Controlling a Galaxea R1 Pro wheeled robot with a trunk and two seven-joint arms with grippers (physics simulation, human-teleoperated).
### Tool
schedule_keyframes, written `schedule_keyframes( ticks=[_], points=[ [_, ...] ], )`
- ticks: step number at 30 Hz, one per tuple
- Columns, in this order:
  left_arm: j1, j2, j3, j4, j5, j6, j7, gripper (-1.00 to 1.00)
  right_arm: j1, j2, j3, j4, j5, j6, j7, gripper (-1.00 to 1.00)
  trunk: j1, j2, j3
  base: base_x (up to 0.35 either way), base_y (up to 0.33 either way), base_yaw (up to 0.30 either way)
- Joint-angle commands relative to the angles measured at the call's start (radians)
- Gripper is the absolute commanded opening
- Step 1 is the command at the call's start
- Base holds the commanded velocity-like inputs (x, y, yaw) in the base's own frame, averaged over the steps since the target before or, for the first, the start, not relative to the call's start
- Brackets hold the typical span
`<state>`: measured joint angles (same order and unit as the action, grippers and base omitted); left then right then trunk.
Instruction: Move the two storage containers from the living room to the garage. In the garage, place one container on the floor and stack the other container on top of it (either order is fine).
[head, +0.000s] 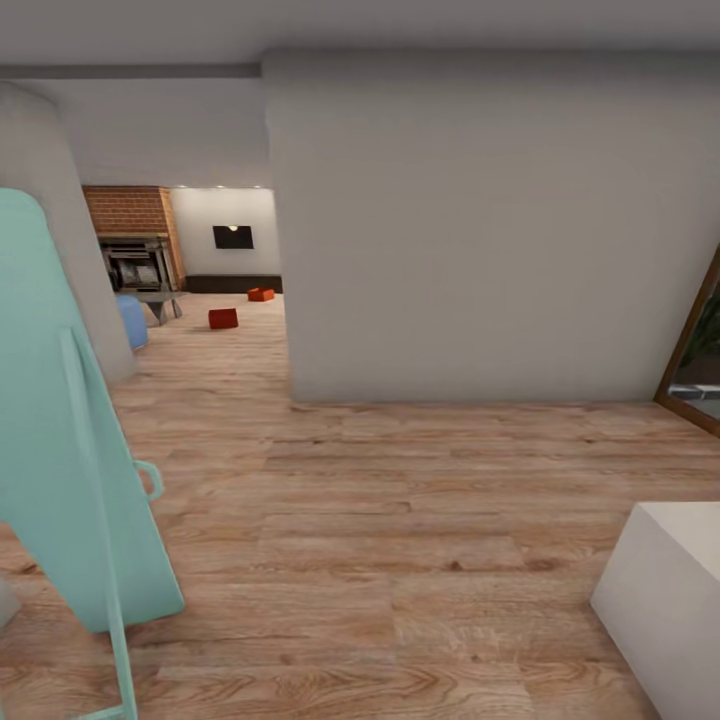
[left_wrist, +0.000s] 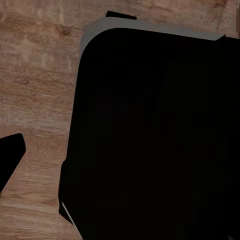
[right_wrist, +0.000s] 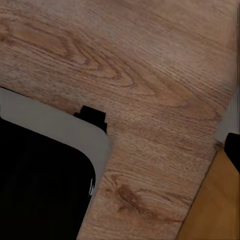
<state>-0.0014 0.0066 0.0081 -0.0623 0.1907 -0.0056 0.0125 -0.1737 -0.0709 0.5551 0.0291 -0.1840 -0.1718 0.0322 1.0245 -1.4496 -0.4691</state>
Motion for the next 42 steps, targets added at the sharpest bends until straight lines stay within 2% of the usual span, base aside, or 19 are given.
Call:
schedule_keyframes(
  ticks=[1,42],
  points=[
    [0.000,0.000,0.000,-0.001,0.006,-0.001,0.001,1.00,-0.001,0.000,0.008,0.003,-0.011,-0.006,0.003,1.00,0.001,0.000,-0.001,0.321,0.000,0.000],
    [0.000,0.001,0.000,-0.001,0.006,-0.001,0.001,1.00,-0.001,0.000,0.008,0.003,-0.011,-0.006,0.003,1.00,0.001,0.000,-0.001,0.321,0.000,0.000]
  ],
)
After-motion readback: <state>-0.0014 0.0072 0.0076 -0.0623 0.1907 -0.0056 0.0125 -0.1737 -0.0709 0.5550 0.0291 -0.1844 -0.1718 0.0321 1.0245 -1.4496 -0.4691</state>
